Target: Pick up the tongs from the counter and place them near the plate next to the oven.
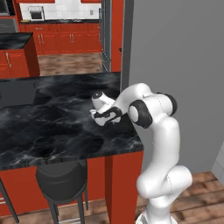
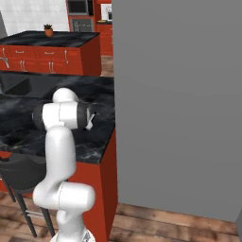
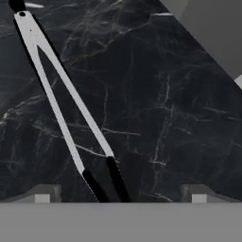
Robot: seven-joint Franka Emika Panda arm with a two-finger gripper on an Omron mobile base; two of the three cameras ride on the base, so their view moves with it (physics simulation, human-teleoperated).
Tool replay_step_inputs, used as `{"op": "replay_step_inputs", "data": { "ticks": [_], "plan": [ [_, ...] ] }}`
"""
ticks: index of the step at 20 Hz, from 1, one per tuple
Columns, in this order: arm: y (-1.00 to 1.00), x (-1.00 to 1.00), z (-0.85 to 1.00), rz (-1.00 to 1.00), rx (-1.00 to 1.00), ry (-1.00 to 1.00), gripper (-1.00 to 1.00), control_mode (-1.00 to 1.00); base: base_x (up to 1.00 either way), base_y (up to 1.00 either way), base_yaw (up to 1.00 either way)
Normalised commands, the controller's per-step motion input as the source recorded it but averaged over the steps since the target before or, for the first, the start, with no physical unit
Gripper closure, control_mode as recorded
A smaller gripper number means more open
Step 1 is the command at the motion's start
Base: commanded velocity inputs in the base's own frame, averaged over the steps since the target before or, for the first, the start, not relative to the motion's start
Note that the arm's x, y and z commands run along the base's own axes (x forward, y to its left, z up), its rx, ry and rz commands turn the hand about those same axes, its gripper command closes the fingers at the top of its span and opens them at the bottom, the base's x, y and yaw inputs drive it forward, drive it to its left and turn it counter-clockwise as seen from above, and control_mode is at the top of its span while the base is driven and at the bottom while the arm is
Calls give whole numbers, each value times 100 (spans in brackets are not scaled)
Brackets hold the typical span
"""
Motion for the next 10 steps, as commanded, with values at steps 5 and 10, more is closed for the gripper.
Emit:
{"op": "replay_step_inputs", "data": {
  "ticks": [5, 10],
  "plan": [
    [1, 35, -32, 0, 0, -6, -100, -100, 0, 0, 0],
    [0, 32, -42, 0, 0, -2, -100, -100, 0, 0, 0]
  ]
}}
